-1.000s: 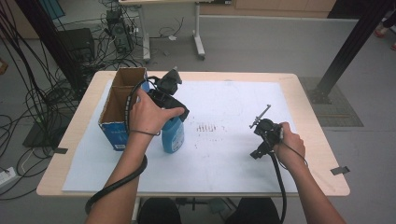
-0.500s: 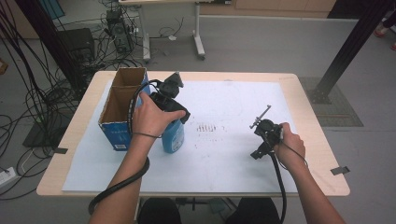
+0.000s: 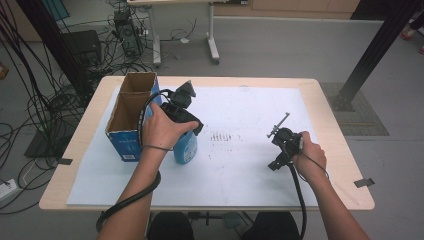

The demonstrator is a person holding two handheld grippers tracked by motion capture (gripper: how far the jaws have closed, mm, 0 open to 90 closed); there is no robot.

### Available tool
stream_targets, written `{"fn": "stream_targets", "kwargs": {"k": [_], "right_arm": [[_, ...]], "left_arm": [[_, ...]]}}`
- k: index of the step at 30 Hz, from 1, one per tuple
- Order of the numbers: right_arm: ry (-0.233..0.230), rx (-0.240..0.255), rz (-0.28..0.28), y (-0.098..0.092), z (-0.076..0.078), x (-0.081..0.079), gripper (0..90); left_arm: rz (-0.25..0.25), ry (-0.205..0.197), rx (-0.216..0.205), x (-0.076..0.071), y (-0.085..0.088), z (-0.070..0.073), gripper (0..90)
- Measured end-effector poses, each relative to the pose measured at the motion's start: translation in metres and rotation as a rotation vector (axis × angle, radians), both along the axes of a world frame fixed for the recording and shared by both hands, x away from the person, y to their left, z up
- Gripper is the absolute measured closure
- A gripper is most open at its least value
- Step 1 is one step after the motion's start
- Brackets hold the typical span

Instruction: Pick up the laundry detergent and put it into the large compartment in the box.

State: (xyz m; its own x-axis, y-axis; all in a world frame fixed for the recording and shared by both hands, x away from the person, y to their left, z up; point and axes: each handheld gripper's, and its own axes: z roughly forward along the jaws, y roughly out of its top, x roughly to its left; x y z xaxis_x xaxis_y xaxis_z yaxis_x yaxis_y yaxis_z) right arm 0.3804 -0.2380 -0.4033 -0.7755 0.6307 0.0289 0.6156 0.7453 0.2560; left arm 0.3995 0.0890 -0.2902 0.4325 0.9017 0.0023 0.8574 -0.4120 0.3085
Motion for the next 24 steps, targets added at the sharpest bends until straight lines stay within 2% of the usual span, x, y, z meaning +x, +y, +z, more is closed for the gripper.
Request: {"fn": "stream_targets", "kwargs": {"k": [24], "right_arm": [[-0.006,0.002,0.0,-0.002,0.0012,-0.0002,4.3]], "left_arm": [[-0.004,-0.003,-0.003,-0.0003,-0.0042,0.0034,9.4]]}}
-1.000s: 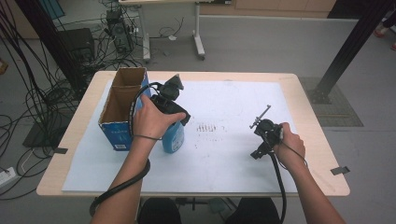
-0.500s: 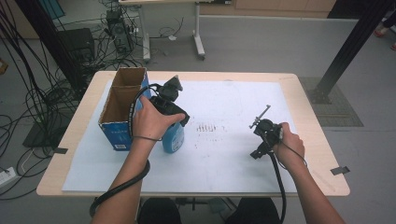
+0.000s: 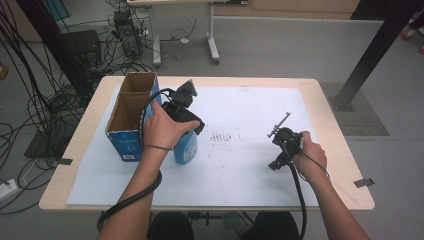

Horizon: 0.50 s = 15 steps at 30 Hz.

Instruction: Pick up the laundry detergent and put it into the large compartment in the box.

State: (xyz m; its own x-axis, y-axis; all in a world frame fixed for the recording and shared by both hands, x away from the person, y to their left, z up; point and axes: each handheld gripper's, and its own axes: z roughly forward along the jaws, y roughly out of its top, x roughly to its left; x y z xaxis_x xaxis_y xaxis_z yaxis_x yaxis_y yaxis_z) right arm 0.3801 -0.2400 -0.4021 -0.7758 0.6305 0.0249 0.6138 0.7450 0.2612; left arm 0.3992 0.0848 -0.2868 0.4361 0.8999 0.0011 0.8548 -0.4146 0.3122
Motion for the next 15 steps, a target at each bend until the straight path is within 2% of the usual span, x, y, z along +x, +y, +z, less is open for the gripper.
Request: {"fn": "stream_targets", "kwargs": {"k": [15], "right_arm": [[0.0,-0.005,0.003,0.0017,0.0,0.0003,4.3]], "left_arm": [[0.004,0.004,-0.001,-0.0004,0.002,-0.0021,9.4]]}}
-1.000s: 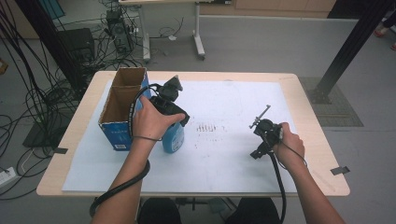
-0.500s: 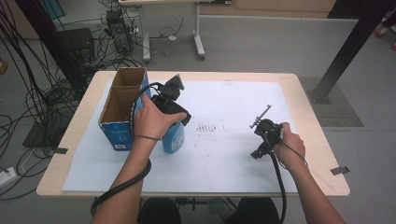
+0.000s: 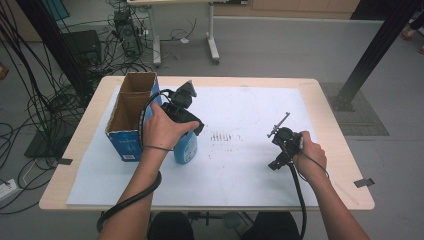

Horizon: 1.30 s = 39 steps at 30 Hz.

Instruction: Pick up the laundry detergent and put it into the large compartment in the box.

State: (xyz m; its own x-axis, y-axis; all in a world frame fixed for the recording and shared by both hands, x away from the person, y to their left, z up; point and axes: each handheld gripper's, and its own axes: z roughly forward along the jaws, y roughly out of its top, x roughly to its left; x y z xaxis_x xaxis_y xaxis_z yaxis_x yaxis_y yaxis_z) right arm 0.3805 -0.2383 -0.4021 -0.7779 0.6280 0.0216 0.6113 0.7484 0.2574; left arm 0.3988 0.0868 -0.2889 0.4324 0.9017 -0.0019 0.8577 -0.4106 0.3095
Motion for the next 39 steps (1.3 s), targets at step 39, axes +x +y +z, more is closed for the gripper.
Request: {"fn": "stream_targets", "kwargs": {"k": [39], "right_arm": [[0.002,-0.008,0.009,0.0014,-0.0007,0.0009,4.3]], "left_arm": [[-0.001,-0.012,0.003,-0.0014,0.0009,0.0027,9.5]]}}
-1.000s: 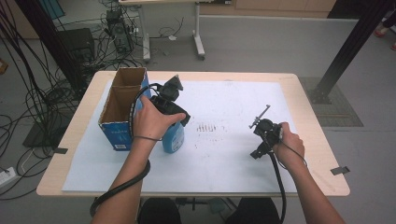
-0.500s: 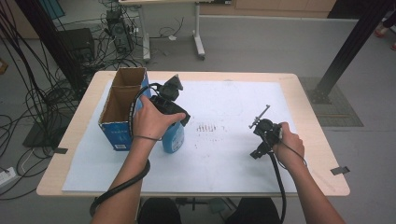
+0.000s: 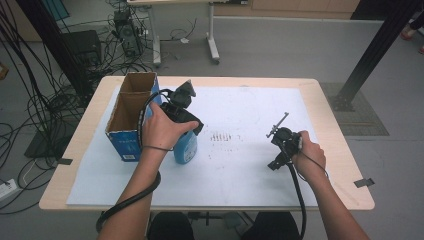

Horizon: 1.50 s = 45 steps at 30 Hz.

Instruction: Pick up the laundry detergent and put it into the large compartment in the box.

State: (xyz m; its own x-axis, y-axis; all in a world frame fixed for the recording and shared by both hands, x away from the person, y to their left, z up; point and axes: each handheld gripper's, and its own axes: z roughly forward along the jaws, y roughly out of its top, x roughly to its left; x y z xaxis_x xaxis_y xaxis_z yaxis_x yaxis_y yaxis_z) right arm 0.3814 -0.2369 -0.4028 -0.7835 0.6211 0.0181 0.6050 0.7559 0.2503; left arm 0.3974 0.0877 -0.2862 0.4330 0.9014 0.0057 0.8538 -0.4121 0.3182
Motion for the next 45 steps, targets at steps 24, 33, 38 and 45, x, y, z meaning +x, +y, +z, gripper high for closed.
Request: {"fn": "stream_targets", "kwargs": {"k": [24,33,38,45], "right_arm": [[0.003,-0.003,-0.007,-0.0001,0.0004,-0.001,4.4],[0.003,-0.004,-0.007,0.0,0.0004,-0.001,4.4],[-0.001,-0.006,-0.003,0.0003,0.0004,-0.0007,4.4],[0.001,-0.003,-0.005,0.0003,0.0003,-0.0009,4.4]], "left_arm": [[0.005,0.006,-0.002,-0.0006,-0.0004,-0.0014,9.6],[0.004,0.01,-0.001,-0.0006,-0.0006,-0.0022,9.6],[0.006,0.012,-0.002,-0.0005,-0.0002,-0.0015,9.7],[0.004,0.012,-0.004,-0.0006,-0.0003,-0.0013,12.3]]}}
